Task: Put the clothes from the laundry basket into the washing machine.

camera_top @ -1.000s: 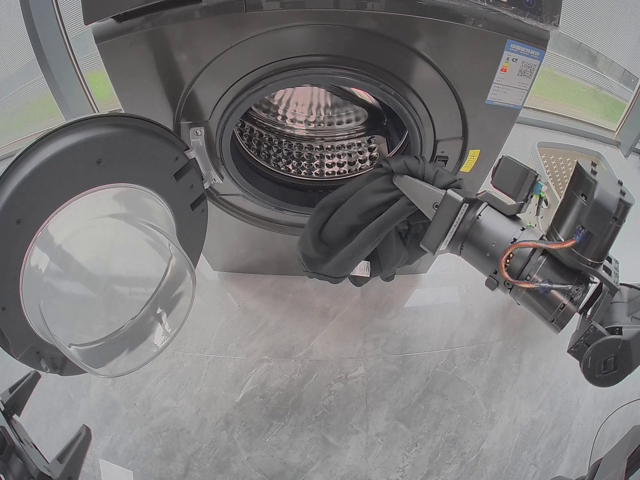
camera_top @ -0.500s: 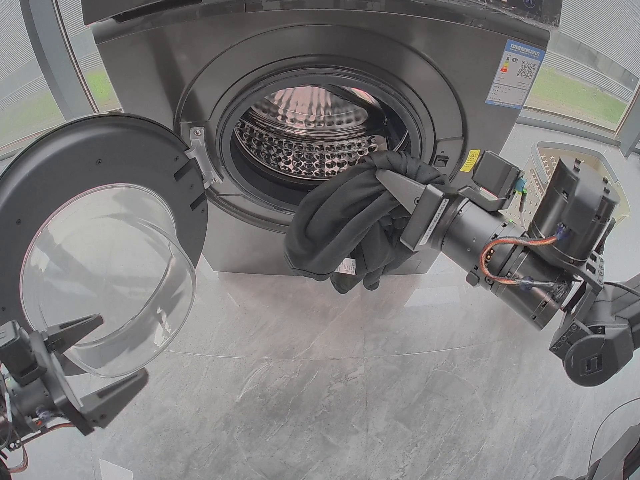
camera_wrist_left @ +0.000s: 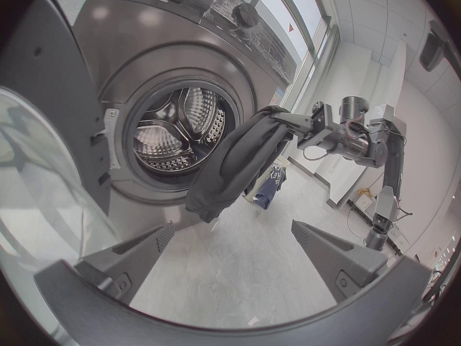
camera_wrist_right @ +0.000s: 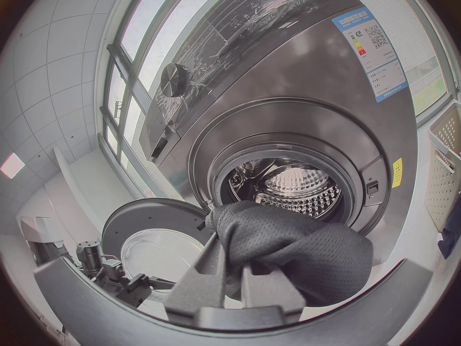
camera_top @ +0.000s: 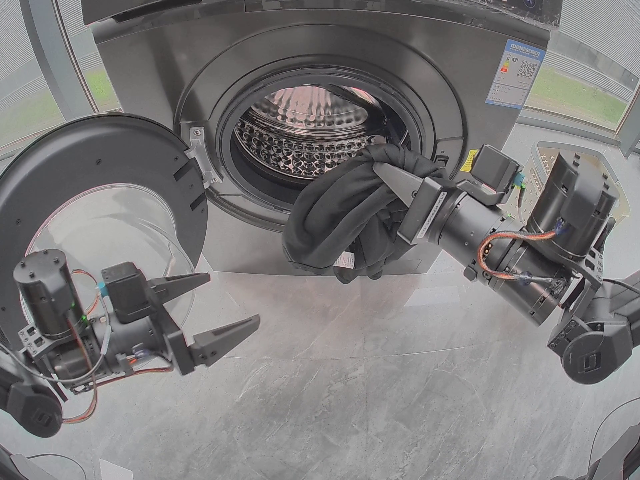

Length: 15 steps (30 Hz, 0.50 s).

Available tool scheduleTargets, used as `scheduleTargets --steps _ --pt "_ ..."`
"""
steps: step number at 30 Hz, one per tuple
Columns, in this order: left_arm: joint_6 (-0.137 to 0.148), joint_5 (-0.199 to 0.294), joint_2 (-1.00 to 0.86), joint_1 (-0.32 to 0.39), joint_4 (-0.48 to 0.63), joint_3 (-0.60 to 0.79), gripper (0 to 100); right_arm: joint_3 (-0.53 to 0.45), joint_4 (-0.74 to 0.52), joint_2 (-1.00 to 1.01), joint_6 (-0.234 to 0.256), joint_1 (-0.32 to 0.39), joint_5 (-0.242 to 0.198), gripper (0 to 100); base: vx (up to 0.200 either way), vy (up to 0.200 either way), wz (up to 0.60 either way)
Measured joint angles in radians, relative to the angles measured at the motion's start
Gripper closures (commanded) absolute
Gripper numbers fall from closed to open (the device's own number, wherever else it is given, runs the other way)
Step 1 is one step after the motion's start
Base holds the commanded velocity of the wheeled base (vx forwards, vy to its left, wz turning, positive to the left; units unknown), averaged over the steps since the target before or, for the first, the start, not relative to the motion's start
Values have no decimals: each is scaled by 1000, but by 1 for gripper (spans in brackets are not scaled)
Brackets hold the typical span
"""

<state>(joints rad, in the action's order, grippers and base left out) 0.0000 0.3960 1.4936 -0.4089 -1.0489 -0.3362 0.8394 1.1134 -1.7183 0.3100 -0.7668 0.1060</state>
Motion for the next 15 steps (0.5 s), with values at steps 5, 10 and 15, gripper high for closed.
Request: scheduleTargets --steps 5,10,15 --pt "-29 -4 126 -22 -37 -100 0 1 0 0 0 -2 0 100 0 0 0" --pt "-49 -11 220 -29 -43 -177 0 -2 1 1 0 -8 0 100 0 0 0" --pt "-66 -21 297 -30 -65 -241 0 -4 1 1 1 -16 1 100 0 0 0"
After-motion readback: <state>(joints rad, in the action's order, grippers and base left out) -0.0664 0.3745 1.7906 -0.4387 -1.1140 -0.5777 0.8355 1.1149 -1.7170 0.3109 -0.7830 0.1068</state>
